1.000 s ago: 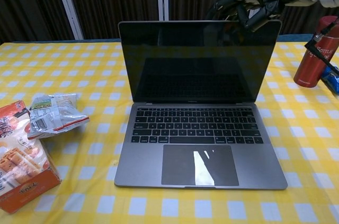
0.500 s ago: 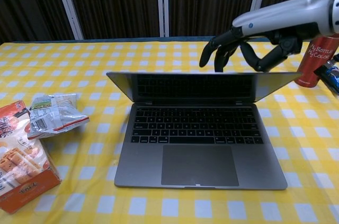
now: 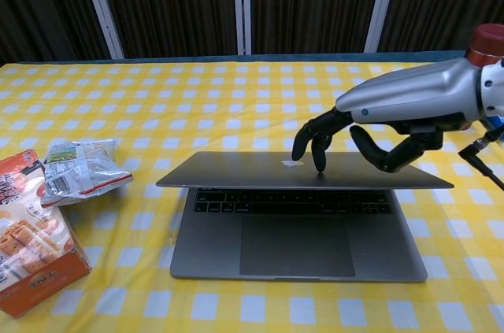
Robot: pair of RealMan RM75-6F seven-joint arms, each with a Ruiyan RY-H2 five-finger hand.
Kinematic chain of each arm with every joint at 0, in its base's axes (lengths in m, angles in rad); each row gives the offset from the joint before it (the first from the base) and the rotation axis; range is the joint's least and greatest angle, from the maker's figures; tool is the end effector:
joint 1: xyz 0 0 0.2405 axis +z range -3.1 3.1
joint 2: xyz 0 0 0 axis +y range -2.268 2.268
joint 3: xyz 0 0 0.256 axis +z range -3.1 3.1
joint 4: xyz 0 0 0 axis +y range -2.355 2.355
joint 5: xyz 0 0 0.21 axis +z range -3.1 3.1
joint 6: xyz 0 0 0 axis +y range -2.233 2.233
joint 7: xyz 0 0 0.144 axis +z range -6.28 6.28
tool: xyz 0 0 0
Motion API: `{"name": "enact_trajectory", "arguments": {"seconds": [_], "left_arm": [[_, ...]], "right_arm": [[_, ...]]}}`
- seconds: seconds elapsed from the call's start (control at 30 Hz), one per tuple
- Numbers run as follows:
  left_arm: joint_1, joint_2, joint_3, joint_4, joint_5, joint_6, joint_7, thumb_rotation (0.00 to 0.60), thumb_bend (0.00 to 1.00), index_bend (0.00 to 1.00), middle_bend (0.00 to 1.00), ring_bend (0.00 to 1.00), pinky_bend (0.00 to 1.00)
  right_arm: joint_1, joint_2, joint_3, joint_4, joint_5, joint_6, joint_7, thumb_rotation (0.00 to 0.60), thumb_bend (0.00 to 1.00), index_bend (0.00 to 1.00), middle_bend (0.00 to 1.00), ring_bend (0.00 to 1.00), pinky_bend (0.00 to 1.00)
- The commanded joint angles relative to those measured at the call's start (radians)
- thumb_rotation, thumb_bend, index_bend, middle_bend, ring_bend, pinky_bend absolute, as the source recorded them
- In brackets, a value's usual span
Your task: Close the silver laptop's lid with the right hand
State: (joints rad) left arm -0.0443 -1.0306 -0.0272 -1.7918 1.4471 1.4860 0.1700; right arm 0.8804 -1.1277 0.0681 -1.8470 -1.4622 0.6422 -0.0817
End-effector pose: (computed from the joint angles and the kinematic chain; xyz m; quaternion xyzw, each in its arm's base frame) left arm -0.2972 0.1617 0.1701 -0.5945 -0.3949 -0.3363 0.6145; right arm -0.1033 -0.2931 0.0369 0.8857 -0.2931 0.2888 0.2151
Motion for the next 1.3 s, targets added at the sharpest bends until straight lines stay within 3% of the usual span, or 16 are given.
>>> {"name": "enact_trajectory", "arguments": {"seconds": [0.03, 0.33, 0.53, 0.8, 1.03, 1.1, 1.27, 1.3], "left_arm": [[-0.001, 0.000, -0.001, 0.001, -0.002, -0.002, -0.001, 0.600, 0.00, 0.00, 0.00, 0.00, 0.00], [-0.005, -0.006, -0.001, 0.007, -0.007, -0.008, 0.006, 0.600, 0.00, 0.00, 0.00, 0.00, 0.00], [-0.006, -0.009, 0.000, 0.009, -0.008, -0.012, 0.010, 0.600, 0.00, 0.00, 0.00, 0.00, 0.00], [-0.009, -0.012, 0.001, 0.010, -0.012, -0.017, 0.016, 0.600, 0.00, 0.00, 0.00, 0.00, 0.00], [-0.008, -0.009, 0.001, 0.008, -0.008, -0.013, 0.010, 0.600, 0.00, 0.00, 0.00, 0.00, 0.00], [-0.007, -0.007, 0.001, 0.008, -0.008, -0.011, 0.006, 0.600, 0.00, 0.00, 0.00, 0.00, 0.00], [0.002, -0.008, -0.002, 0.011, 0.004, 0.018, 0.019, 0.600, 0.00, 0.00, 0.00, 0.00, 0.00], [0.004, -0.009, -0.002, 0.010, 0.007, 0.024, 0.020, 0.600, 0.00, 0.00, 0.00, 0.00, 0.00]], "right_arm": [[-0.008, -0.034, -0.031, 0.044, -0.087, 0.037, -0.024, 0.600, 1.00, 0.21, 0.28, 0.23, 0.16], [-0.015, -0.116, -0.152, 0.204, -0.364, 0.137, -0.067, 0.600, 1.00, 0.20, 0.26, 0.21, 0.16], [-0.012, -0.140, -0.188, 0.296, -0.454, 0.178, -0.126, 0.600, 1.00, 0.20, 0.25, 0.21, 0.16], [-0.019, -0.146, -0.211, 0.340, -0.475, 0.210, -0.139, 0.600, 1.00, 0.19, 0.23, 0.19, 0.16], [-0.053, -0.102, -0.188, 0.345, -0.461, 0.334, -0.097, 0.600, 1.00, 0.18, 0.20, 0.18, 0.16], [-0.078, -0.080, -0.176, 0.345, -0.456, 0.402, -0.090, 0.600, 0.92, 0.17, 0.18, 0.18, 0.15], [-0.212, -0.038, -0.132, 0.352, -0.398, 0.644, -0.090, 0.600, 0.17, 0.03, 0.03, 0.04, 0.01], [-0.240, -0.034, -0.126, 0.346, -0.378, 0.677, -0.095, 0.600, 0.10, 0.01, 0.01, 0.02, 0.00]]}}
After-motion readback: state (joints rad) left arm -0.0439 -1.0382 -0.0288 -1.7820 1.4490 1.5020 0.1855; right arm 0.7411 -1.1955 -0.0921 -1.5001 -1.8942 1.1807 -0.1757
